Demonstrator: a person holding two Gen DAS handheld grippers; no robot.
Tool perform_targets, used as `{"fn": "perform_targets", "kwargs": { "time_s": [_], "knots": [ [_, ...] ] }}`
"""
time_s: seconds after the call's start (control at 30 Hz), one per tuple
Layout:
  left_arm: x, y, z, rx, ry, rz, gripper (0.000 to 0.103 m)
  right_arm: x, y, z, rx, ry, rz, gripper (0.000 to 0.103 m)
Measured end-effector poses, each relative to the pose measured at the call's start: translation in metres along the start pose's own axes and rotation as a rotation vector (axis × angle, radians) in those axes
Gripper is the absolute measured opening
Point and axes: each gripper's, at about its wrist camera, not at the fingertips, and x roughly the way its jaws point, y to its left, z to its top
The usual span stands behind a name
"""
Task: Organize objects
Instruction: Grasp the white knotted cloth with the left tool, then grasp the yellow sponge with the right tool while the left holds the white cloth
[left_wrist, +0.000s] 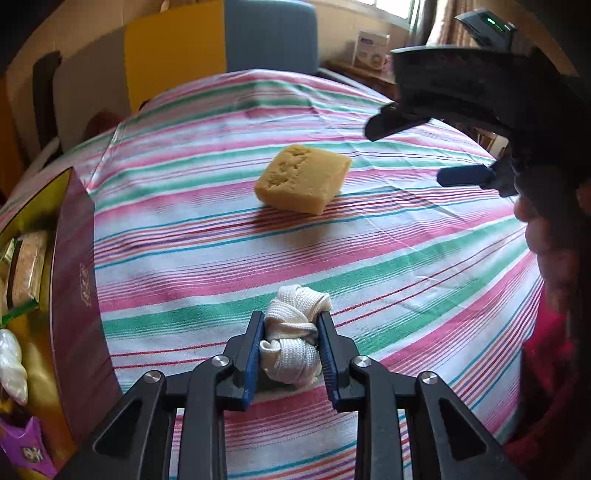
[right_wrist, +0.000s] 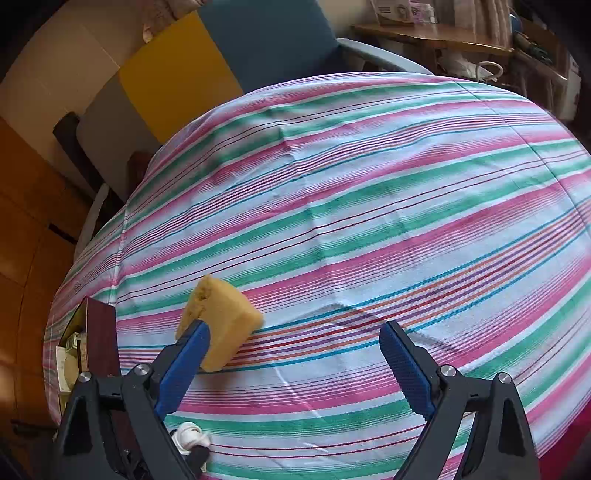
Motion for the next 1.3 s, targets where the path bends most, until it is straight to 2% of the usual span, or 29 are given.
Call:
{"fn": "perform_targets", "kwargs": {
  "time_s": [0.2, 0.3, 0.43, 0.53, 0.73, 0.77, 0.83, 0.9, 1.0, 1.1, 1.23, 1.3],
  "knots": [
    [-0.004, -0.005, -0.015, 0.075, -0.103, 0.016, 0.028, 0.009, 0.011, -0.005, -0.046, 0.046, 0.045, 0.094],
    [-0.003, -0.004, -0.014, 0.072, -0.11, 0.013, 0.028, 0.016, 0.016, -0.009, -0.054, 0.088, 0.07, 0.094],
    [-0.002, -0.007, -0.015, 0.086, -0.127, 0.021, 0.028, 0.023, 0.02, -0.01, 0.012, 0.124, 0.164, 0.094],
    [-0.002, -0.007, -0.016, 0.087, -0.133, 0.018, 0.028, 0.033, 0.031, -0.007, 0.028, 0.149, 0.194, 0.095],
    [-0.004, -0.003, -0.018, 0.074, -0.137, -0.005, 0.028, 0.073, 0.062, 0.001, 0.019, 0.196, 0.109, 0.094],
    [-0.004, -0.001, -0.019, 0.066, -0.137, -0.015, 0.028, 0.077, 0.067, 0.003, 0.007, 0.183, 0.077, 0.09],
    [-0.004, 0.002, -0.019, 0.055, -0.137, -0.032, 0.028, 0.08, 0.078, 0.005, -0.08, 0.152, -0.022, 0.059],
    [-0.004, 0.004, -0.019, 0.05, -0.138, -0.038, 0.028, 0.078, 0.087, 0.002, -0.178, 0.164, -0.044, 0.053],
    [-0.004, 0.005, -0.02, 0.048, -0.139, -0.041, 0.028, 0.066, 0.09, -0.011, -0.337, 0.177, -0.117, 0.052],
    [-0.004, 0.004, -0.018, 0.047, -0.139, -0.042, 0.028, 0.053, 0.078, -0.031, -0.429, 0.199, -0.114, 0.053],
    [-0.004, 0.003, -0.018, 0.049, -0.14, -0.039, 0.029, 0.053, 0.058, -0.038, -0.355, 0.189, -0.026, 0.053],
    [-0.004, 0.001, -0.017, 0.054, -0.141, -0.032, 0.029, 0.054, 0.065, -0.039, -0.388, 0.179, -0.047, 0.051]
  ]
}}
